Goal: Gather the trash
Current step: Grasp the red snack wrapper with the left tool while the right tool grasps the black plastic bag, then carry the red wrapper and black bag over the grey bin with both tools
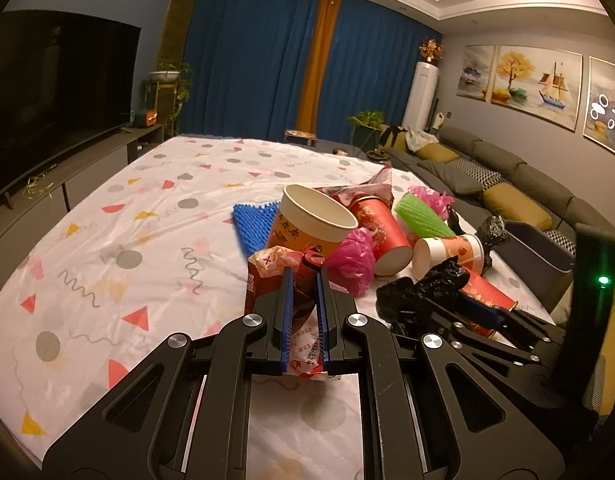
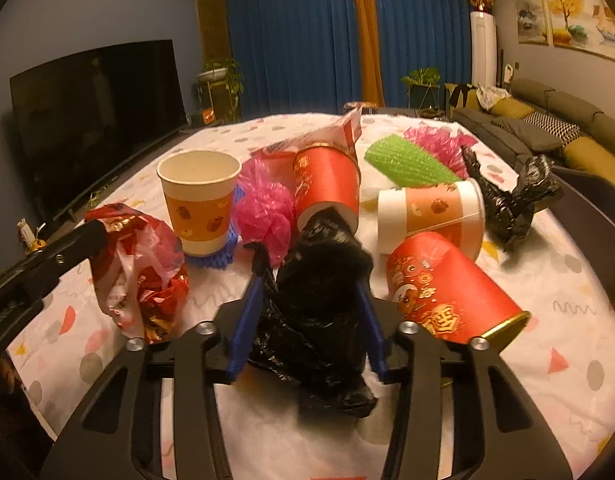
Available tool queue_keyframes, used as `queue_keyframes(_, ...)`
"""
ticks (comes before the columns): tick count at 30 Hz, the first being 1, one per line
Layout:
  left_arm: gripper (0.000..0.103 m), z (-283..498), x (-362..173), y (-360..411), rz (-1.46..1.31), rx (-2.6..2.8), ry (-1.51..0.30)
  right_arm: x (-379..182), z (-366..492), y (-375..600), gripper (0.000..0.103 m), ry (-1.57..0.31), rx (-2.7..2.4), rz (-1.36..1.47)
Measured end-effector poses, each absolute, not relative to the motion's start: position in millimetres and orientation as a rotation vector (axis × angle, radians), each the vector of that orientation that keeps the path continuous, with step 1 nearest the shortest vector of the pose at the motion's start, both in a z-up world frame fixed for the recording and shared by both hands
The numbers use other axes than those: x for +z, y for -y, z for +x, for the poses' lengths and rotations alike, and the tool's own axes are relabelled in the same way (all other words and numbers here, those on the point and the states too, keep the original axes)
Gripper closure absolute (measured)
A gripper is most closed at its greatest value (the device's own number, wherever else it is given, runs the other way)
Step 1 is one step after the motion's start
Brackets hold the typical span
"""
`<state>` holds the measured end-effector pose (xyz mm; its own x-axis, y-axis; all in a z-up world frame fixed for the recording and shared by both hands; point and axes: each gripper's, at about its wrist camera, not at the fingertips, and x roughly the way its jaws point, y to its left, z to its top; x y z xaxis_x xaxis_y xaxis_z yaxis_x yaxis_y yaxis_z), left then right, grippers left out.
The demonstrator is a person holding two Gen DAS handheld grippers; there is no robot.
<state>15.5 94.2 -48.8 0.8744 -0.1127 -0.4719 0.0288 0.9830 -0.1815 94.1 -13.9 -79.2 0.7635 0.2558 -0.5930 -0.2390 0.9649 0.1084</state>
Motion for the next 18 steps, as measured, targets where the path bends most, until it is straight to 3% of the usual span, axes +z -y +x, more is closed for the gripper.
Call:
queue_keyframes(8, 0.093, 14, -48, -95, -0.170, -0.073, -0.501, -84, 97, 16, 0.094, -0.661, 0.314, 0.042)
queue_keyframes(18, 0.093, 5, -35, -85, -0.148, -0.073, -0.469, -53, 63, 30, 0.095, -0.545, 0.355, 0.069)
